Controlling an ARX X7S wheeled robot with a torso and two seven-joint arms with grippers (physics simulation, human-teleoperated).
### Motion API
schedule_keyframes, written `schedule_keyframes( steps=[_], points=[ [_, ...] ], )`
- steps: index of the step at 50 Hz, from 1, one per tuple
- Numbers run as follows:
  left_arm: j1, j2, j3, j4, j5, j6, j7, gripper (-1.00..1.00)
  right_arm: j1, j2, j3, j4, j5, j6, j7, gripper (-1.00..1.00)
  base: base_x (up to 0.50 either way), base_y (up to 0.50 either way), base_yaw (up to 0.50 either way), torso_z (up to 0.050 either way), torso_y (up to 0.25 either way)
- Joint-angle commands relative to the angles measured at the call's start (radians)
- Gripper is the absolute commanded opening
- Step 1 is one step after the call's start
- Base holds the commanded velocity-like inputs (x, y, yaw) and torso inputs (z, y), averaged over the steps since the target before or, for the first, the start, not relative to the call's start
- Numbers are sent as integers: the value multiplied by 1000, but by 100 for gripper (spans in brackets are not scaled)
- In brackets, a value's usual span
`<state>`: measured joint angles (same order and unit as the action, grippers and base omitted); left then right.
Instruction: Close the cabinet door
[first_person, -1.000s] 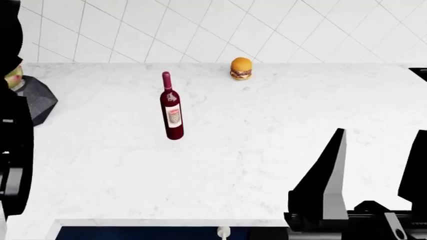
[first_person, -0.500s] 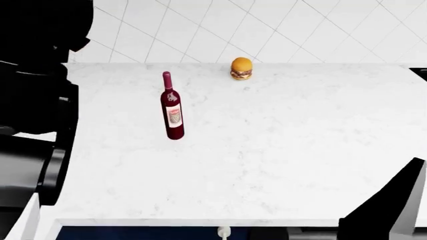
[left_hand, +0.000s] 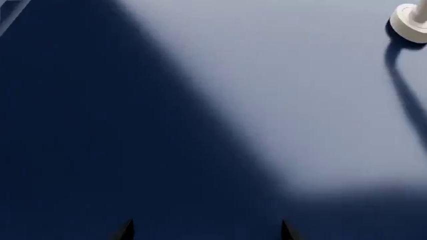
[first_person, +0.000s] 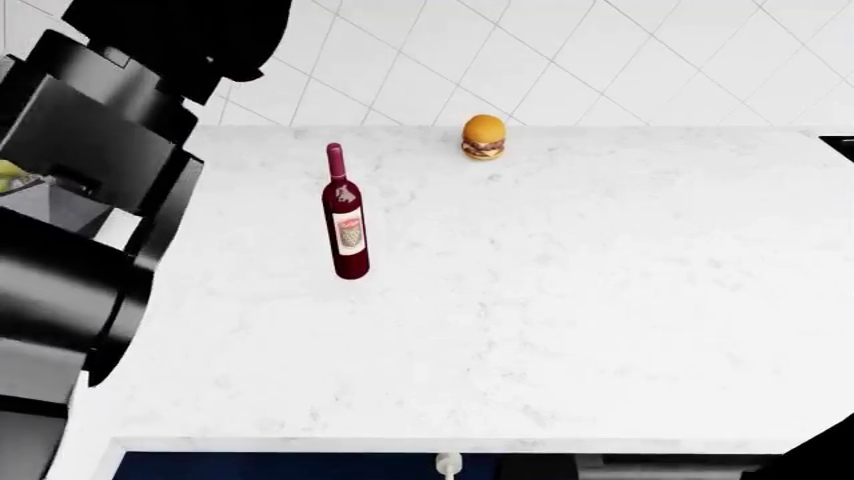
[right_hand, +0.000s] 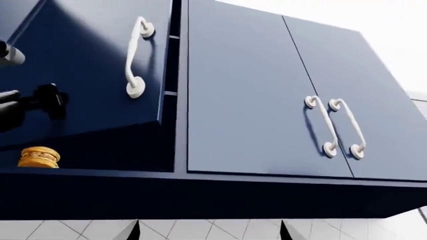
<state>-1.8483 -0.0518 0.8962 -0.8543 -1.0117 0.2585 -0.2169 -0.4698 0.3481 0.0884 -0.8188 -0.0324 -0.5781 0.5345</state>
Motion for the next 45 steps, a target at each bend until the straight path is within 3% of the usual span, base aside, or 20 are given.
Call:
schedule_keyframes(
  steps=[1, 9, 27, 45],
  points=[
    [-26, 52, 567, -159, -436, 180, 39, 100, -29, -4, 26, -5, -8, -13, 15, 100, 0, 0, 0, 0, 0],
    [-27, 52, 668, -147, -509, 209, 28, 100, -46, -1, 51, -15, -1, -17, 26, 100, 0, 0, 0, 0, 0],
    [40, 52, 662, -146, -413, 200, -10, 100, -76, 3, 102, 9, 26, -46, 47, 100, 0, 0, 0, 0, 0],
    [-12, 52, 658, -173, -340, 180, -19, 100, -75, 2, 84, 14, 15, -48, 44, 100, 2, 0, -3, 24, -170]
  ],
)
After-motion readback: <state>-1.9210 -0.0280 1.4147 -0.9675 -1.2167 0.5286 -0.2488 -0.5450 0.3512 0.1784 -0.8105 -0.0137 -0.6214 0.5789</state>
